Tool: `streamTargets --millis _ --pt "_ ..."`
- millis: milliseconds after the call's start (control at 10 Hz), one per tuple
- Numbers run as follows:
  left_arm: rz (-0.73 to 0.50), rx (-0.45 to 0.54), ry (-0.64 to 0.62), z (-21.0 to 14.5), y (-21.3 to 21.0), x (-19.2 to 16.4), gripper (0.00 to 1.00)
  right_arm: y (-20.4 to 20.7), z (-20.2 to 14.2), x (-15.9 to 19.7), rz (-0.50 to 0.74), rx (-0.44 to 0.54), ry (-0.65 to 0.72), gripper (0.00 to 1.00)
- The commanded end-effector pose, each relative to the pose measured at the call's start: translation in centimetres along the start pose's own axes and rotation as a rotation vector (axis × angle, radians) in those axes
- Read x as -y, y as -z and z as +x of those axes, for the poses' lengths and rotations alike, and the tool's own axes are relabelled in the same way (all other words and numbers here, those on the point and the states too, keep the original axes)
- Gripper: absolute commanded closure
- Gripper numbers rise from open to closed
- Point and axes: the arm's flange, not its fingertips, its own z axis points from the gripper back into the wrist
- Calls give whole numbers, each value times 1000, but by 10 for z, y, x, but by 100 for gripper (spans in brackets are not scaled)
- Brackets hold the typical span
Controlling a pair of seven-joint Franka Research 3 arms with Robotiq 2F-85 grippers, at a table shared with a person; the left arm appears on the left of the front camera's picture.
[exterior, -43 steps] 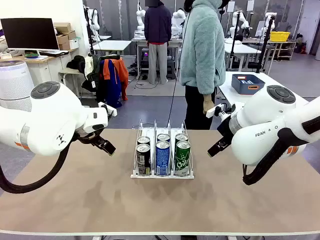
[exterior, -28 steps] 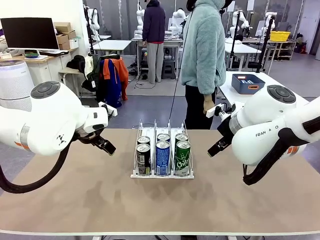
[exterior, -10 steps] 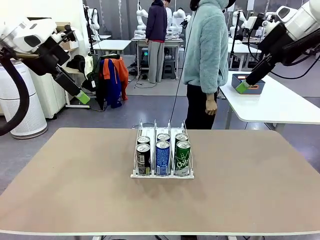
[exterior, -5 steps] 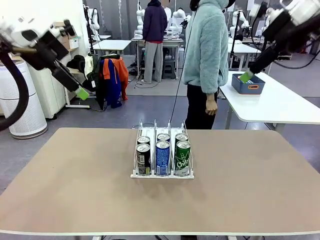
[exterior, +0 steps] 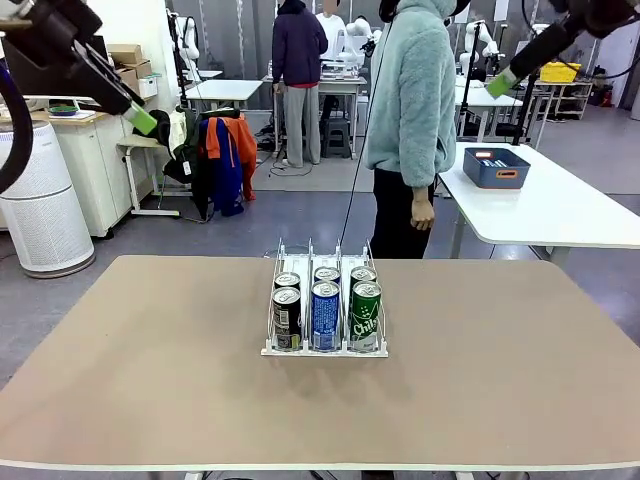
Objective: Fill the beverage cans into the dispenser.
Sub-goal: Pick up the Pepsi coke handed by the human.
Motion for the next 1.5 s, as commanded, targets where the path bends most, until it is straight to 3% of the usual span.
streamTargets --millis 0,300,500,600,1000,1400 --pt "40 30 38 4 -4 2 0 -5 5 2 -46 48 -24 0" --pt "104 50 75 17 -15 4 0 -14 14 15 -119 83 19 0" --pt "72 62 58 8 -2 -1 0 -3 7 15 -163 70 46 0" --pt "91 55 54 23 -19 6 0 -19 13 17 -115 85 13 0" --pt "91 55 54 23 -19 6 0 -17 13 19 -129 87 16 0" --pt "91 55 54 23 -19 6 0 -36 20 -1 -89 27 116 0"
